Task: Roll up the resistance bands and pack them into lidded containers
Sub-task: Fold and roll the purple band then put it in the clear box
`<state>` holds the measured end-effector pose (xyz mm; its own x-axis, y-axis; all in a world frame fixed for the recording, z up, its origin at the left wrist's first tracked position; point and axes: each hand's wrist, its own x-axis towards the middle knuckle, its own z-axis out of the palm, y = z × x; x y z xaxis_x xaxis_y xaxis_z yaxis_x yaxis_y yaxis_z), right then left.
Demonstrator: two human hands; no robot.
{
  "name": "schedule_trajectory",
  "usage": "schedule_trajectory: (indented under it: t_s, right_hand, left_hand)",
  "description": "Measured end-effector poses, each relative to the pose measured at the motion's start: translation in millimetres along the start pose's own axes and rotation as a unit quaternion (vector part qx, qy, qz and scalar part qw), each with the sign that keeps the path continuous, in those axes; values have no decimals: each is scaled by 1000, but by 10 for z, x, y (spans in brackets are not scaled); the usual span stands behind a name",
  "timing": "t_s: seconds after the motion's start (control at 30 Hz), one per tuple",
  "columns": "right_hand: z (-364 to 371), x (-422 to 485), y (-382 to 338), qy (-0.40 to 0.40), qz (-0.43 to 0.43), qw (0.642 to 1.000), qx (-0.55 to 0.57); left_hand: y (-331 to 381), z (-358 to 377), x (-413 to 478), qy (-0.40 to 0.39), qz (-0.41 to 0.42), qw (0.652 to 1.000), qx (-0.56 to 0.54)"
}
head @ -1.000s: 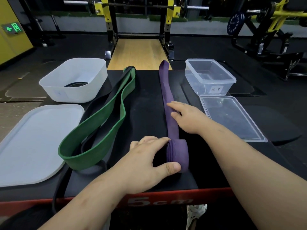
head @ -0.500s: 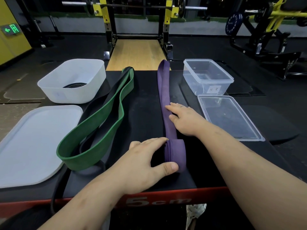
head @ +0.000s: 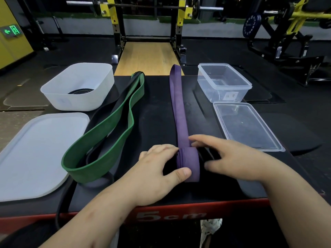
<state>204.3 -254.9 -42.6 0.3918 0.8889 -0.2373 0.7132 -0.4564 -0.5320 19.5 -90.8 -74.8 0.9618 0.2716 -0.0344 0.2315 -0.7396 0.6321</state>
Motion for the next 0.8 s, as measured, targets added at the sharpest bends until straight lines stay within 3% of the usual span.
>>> schedule_trajectory:
  t_s: [0.07, 0.27, 0.43, 0.63, 0.8]
  right_hand:
    - [55, -198, -46, -40, -13, 997, 64]
    - [343, -166, -48, 82, -50, 990, 105]
    - [353, -148, 7, 97, -71, 985, 124]
    - [346, -208, 56, 50, -79, 989, 112]
    - [345, -127, 86, 102, -76, 984, 121]
  left_hand:
    - [16, -9, 4, -7, 0, 1000, 2]
    - [-39, -16, 42, -13, -16, 1000, -12]
    - [-133, -10, 44, -1, -21, 999, -44]
    - [-138, 22, 37, 12, -8, 999, -48]
    - [-93, 27, 30, 16, -7, 998, -57]
